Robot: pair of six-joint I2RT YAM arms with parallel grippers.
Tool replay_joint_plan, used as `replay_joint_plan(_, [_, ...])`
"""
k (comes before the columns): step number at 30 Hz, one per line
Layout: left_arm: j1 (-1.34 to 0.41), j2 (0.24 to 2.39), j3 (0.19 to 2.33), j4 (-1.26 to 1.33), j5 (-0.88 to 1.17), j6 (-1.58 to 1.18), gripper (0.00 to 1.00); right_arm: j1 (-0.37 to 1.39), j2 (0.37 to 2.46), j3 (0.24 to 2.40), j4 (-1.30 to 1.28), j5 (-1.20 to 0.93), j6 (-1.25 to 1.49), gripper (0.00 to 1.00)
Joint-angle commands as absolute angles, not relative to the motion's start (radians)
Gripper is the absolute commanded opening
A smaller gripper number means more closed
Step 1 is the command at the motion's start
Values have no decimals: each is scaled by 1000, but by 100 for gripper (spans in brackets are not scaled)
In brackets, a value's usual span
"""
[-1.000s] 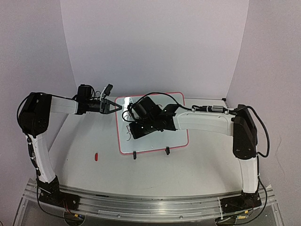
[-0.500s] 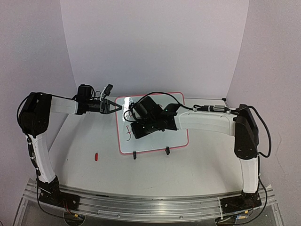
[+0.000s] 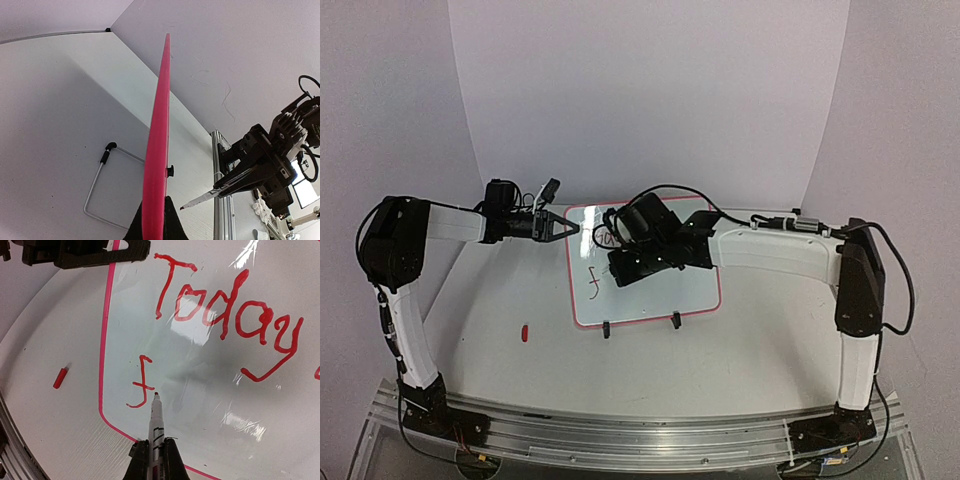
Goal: Write a sentence on the whiteboard
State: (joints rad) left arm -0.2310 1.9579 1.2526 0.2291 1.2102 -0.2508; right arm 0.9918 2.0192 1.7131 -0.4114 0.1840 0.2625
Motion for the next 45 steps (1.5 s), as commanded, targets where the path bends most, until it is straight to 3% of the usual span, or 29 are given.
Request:
replay_joint_plan(1, [-243, 1974, 1236, 237, 1091, -162, 0, 989, 1952, 1702, -373, 143, 265, 0])
replay_joint_plan(45, [-243, 1977, 1232, 243, 1093, -166, 0, 956, 2079, 1756, -420, 165, 308, 0])
